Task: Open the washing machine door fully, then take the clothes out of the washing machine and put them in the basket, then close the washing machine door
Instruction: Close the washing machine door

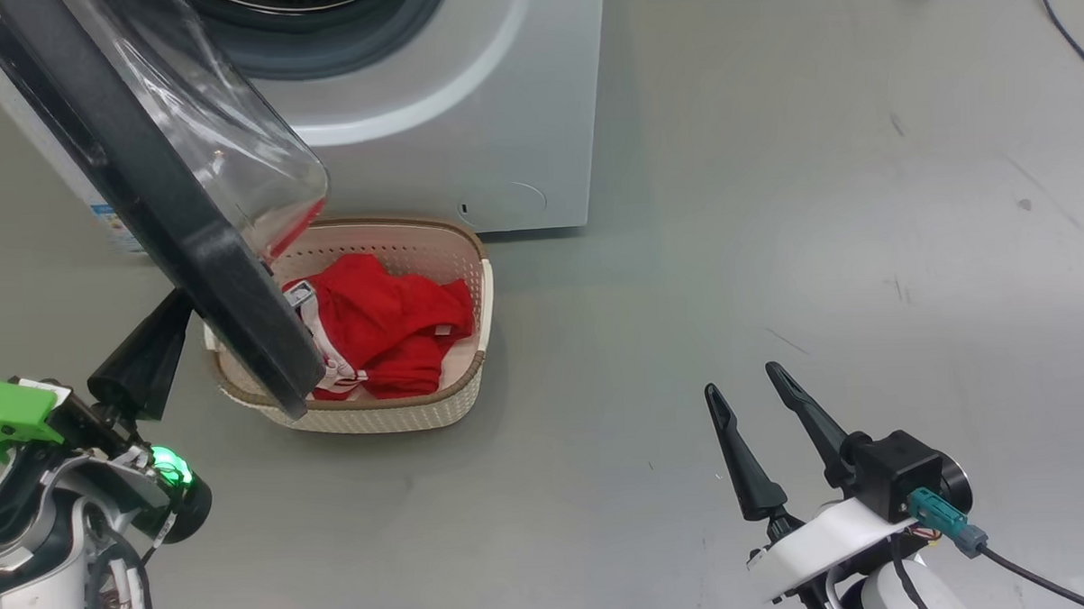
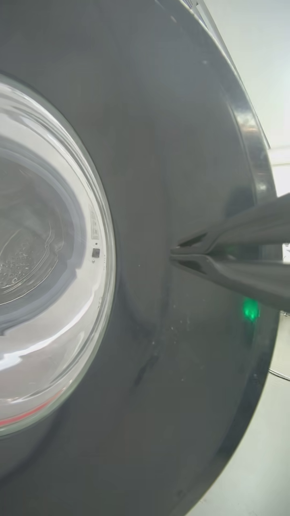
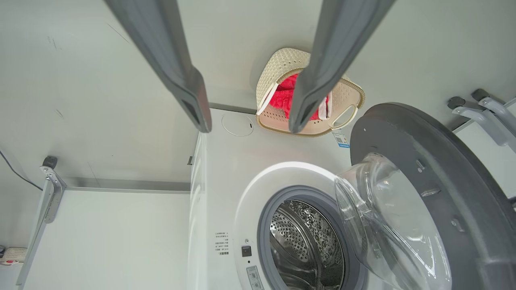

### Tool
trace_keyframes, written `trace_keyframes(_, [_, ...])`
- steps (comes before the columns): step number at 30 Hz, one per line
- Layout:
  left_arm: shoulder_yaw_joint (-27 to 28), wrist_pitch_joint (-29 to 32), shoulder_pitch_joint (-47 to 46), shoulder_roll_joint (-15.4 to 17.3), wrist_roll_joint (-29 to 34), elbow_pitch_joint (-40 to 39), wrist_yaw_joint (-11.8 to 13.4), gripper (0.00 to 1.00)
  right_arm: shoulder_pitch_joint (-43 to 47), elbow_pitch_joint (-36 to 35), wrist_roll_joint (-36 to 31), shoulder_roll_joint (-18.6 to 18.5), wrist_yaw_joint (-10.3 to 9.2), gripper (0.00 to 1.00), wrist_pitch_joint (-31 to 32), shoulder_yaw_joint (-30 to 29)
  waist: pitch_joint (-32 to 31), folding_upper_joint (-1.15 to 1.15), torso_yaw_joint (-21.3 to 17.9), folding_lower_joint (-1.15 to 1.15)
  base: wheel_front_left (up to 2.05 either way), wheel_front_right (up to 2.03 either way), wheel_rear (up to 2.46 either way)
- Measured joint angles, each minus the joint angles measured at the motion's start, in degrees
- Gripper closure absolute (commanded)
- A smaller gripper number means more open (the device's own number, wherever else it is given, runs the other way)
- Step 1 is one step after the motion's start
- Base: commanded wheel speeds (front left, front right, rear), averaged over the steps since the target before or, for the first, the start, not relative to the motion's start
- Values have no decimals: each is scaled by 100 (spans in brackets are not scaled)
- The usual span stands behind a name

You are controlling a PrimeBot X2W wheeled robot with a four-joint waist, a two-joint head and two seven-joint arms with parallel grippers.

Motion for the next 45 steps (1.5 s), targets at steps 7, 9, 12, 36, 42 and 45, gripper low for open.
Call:
trace_keyframes(7, [-105,-182,-11,-20,-55,34,0,100,-41,-1,18,24,0,0,0,27,65,0,-380,0,0,0,0])
trace_keyframes(9, [-121,-254,-19,-20,-55,33,0,100,-42,-2,19,26,0,0,0,24,87,0,-493,0,0,0,0])
trace_keyframes(12, [-156,-387,-57,-21,-55,27,0,100,-43,-5,59,32,0,0,0,12,128,0,-665,0,0,0,0])
trace_keyframes(36, [181,-1749,-822,-37,-54,168,1,100,-153,-71,178,101,0,0,0,-75,601,0,-1858,0,0,0,0])
trace_keyframes(42, [170,-2039,-1089,-46,-44,235,1,100,-153,-89,231,104,0,0,0,-91,651,0,-2009,0,0,0,0])
trace_keyframes(45, [144,-2156,-1206,-47,-11,290,1,100,-153,-103,237,112,-1,0,0,-123,672,0,-2054,0,0,0,0])
